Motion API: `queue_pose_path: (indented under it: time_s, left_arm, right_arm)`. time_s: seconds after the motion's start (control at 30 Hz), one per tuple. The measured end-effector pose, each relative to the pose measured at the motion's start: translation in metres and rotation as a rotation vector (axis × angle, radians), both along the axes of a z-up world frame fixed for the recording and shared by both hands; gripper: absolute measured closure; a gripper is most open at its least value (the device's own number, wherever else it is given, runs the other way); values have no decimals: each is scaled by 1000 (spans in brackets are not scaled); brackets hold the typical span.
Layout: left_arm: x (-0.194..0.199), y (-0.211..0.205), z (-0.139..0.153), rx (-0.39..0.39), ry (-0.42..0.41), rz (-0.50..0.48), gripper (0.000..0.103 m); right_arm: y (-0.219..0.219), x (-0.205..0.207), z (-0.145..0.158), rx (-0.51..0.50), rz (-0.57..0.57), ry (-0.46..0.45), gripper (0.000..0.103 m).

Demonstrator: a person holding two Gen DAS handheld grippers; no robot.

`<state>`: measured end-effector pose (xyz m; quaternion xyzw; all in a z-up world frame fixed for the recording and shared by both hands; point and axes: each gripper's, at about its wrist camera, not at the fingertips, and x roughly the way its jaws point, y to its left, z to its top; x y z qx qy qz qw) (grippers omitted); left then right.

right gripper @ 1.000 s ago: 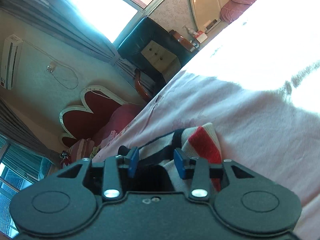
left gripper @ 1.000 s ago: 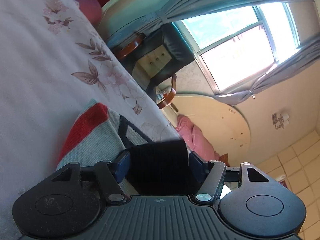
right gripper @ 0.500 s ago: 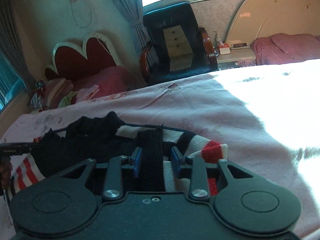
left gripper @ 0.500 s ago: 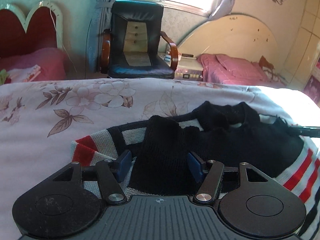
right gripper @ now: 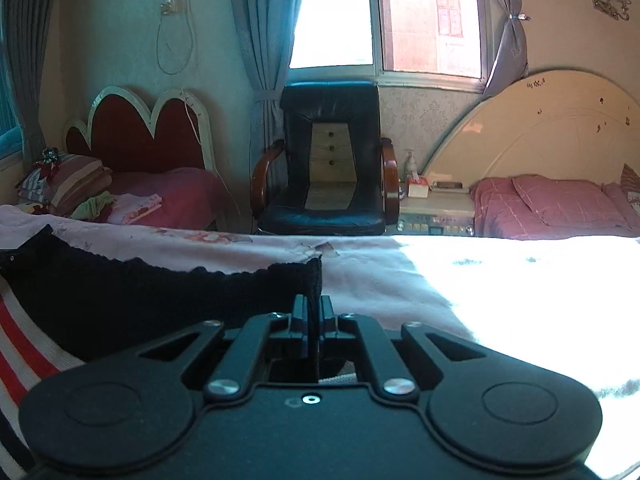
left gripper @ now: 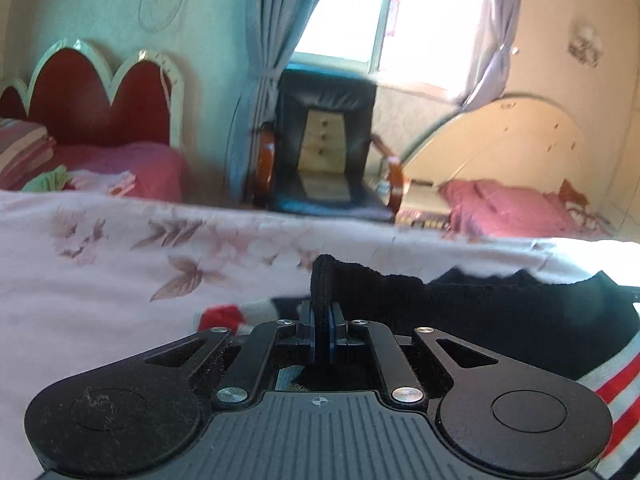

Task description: Fold small clothes

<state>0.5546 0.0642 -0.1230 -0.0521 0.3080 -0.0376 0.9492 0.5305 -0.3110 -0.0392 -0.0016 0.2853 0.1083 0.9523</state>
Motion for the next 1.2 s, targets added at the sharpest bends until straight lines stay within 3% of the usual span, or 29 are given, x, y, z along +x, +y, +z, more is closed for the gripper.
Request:
queue_pose_path:
  time_s: [0.1, 0.17, 0.2, 0.23, 0.3, 0.33, 0.43, 0.57, 0.67, 0.73, 0.8, 0.87, 0.9, 1.0, 1.07, 1.2]
  left_arm:
    - [10, -4, -8, 11, 51, -1, 97]
    - [10, -8, -8, 37, 51, -14, 93]
    - [9, -6, -6, 29, 51, -12, 83]
    - [7, -2, -2, 20, 54, 13, 58]
    - [-10, -2, 13, 11, -23, 49, 35]
    - [-20, -9, 22, 8, -71, 26, 32]
    - [-26, -46, 28, -41, -40, -115, 32]
    - [-16, -110, 10, 46, 35, -253, 33]
    - [-12, -113, 0, 64, 47, -256, 32]
    - [-14, -99, 1, 96, 30, -229, 32]
    - [-17, -74, -3, 136, 16, -187, 32]
    - [-19, -47, -5, 70, 5, -199, 33]
    - [-21, -45, -3, 81, -6, -201, 33]
    - [-31, -56, 10, 98, -14, -177, 33]
    - [-53, -73, 24, 72, -72, -236, 32]
    - [-71, -114, 19, 64, -39, -316, 32]
  right_arm:
    - [1, 14, -29, -35, -22, 118, 97]
    - [3, 10, -28, -32, -31, 109, 95]
    - [3, 9, -25, -27, -30, 116, 89]
    - [3, 8, -21, -28, -40, 120, 75]
    - [1, -2, -6, -21, -55, 63, 63]
    - [3, -9, 2, -17, -36, 37, 64]
    - [28, -16, 15, 12, 103, 68, 71]
    - [93, -11, 0, -37, 248, 123, 77]
    - [117, -5, -13, -92, 225, 160, 75]
    - [110, -7, -15, -140, 184, 154, 74]
    - [85, -15, -16, -197, 112, 145, 74]
    - [44, -25, -17, -147, 53, 150, 79]
    - [29, -30, -18, -146, 33, 146, 80]
    - [19, -40, -13, -115, 19, 151, 79]
    - [28, -53, 1, -89, 20, 106, 71]
    - [75, -69, 1, -71, 162, 112, 74]
